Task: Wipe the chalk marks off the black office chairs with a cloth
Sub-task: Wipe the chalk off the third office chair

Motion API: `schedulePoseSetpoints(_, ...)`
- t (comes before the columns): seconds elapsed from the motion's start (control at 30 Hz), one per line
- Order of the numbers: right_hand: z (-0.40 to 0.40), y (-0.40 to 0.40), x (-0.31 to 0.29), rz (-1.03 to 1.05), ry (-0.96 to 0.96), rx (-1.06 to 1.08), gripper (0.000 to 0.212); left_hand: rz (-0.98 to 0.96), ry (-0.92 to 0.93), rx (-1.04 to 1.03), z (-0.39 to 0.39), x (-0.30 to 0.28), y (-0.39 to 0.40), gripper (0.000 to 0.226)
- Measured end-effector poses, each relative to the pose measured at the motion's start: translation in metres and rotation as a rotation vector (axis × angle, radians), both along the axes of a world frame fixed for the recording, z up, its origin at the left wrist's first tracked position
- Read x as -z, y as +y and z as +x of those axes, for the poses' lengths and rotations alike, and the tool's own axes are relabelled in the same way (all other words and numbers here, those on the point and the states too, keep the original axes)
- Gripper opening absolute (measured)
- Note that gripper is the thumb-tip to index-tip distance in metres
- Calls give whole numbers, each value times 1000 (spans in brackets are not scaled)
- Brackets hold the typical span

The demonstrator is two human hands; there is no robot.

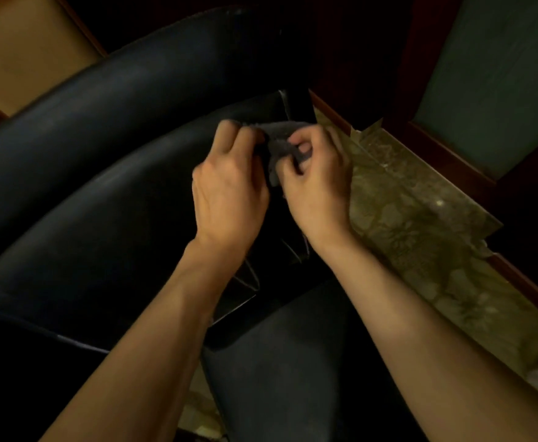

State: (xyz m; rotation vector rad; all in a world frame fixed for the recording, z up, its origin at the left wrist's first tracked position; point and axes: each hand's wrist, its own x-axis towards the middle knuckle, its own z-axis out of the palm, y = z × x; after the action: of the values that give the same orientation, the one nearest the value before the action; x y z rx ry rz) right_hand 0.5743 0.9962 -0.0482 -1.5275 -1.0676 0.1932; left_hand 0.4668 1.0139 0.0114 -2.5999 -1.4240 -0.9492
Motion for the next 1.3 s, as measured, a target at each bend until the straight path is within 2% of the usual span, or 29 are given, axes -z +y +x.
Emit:
schedulePoseSetpoints(0.13,-19,-20,37,14,-7,-16,20,-15,95,13,-16,33,-12,17)
schedulePoseSetpoints(0.23,-40,-49,76,-129,-32,-113,23,-136,150,-2,-47,77,-39,10)
schedulePoseSetpoints(0.33,-41,-58,81,-227,-85,-164,21,-237,114,-42,-55,95,-51,11)
schedulePoseSetpoints(0.4,-31,-51,65,-185,-105,-142,18,-234,45,-71,-43,84,-49,13)
schedulePoseSetpoints(0.5,-8,-27,22,-65,-139,-44,19,-128,-104,-68,-15,51,-35,19)
schedulePoseSetpoints(0.6,5,-6,-8,28,-160,-18,19,-40,-218,-113,1,26,-22,14)
schedulePoseSetpoints(0.7,2,-9,6,13,-220,-26,19,-53,-186,-136,0,33,-23,13)
schedulePoseSetpoints(0.87,-8,-46,56,-171,-239,-104,19,-217,-97,-107,-14,78,-49,12)
schedulePoseSetpoints(0.97,0,-42,41,-161,-239,-122,19,-211,-141,-97,-10,68,-49,15)
schedulePoseSetpoints(1.13,11,-6,-19,41,-218,-63,20,-69,-352,-143,8,21,-22,13)
schedulePoseSetpoints(1.2,12,-1,-16,37,-271,-63,19,-70,-339,-168,9,22,-18,12)
schedulePoseSetpoints(1.3,14,-16,19,-39,-324,-92,19,-123,-255,-153,9,51,-30,11)
